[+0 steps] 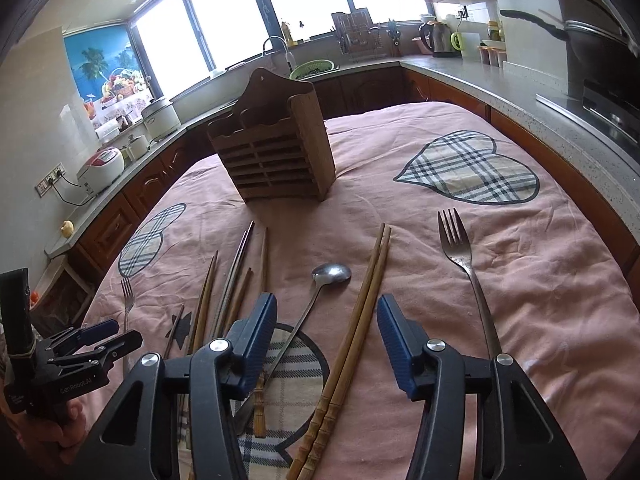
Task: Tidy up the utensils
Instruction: 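Grasp a steel chopstick with the left gripper while the right grasps a wooden chopstick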
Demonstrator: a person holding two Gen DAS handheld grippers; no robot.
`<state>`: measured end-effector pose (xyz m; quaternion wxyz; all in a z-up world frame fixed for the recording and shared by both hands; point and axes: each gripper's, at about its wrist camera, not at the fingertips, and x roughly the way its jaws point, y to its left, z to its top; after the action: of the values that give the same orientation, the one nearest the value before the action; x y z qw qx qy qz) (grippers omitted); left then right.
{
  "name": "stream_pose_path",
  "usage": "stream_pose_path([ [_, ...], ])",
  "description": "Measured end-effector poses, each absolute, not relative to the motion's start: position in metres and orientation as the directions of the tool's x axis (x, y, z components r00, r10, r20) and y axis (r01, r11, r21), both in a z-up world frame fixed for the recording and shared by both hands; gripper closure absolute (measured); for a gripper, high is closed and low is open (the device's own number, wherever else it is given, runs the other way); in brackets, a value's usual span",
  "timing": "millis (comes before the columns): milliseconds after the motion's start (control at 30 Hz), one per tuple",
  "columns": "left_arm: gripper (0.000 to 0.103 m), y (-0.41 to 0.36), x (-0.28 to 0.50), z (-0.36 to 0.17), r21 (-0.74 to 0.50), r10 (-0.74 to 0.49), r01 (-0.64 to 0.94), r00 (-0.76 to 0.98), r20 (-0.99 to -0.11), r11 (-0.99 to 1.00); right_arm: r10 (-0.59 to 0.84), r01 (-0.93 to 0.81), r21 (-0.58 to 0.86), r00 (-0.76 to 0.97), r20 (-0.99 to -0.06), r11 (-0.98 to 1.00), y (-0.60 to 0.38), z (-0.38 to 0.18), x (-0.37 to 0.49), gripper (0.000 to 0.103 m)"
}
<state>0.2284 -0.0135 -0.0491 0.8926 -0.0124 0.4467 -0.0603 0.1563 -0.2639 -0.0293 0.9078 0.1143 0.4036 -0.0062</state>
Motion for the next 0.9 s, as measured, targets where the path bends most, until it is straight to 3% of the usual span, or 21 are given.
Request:
stream_pose_path([
  [133,0.047,-0.015,0.246,-0.056,-0.081,-0.126,0.104,0.563,-0.817,0.991,0.103,0.106,0.222,0.642,-0.76,0.969,-0.272,-0.039,0.186,0.076],
  [367,0.048,-0.02,0.263,-0.068,-0.11,-0.166,0.138,0.508,-0.845,0.984,0.079,0.135,0.195,0.588,-0.805,0.971,-0.28,-0.058,0.226,0.077],
  [567,0.055,-0.025,0.278,-0.08,-0.102,-0.168,0.161,0.478,-0.862,0.982,0.062,0.175,0.182,0.535,-0.843,0.968,-0.293,-0.076,0.248,0.08],
  [700,0.065,-0.027,0.283,-0.081,-0.091,-0.164,0.172,0.476,-0.864,0.981,0.065,0.176,0.185,0.53,-0.846,0.967,-0.298,-0.076,0.259,0.081],
  [833,0.078,-0.033,0.282,-0.082,-0.086,-0.174,0.202,0.472,-0.865,0.976,0.075,0.165,0.181,0.504,-0.86,0.97,-0.296,-0.084,0.271,0.09],
  [900,0.097,-0.036,0.282,-0.082,-0.109,-0.204,0.226,0.462,-0.863,0.968,0.055,0.158,0.157,0.512,-0.857,0.975,-0.293,-0.084,0.272,0.095],
])
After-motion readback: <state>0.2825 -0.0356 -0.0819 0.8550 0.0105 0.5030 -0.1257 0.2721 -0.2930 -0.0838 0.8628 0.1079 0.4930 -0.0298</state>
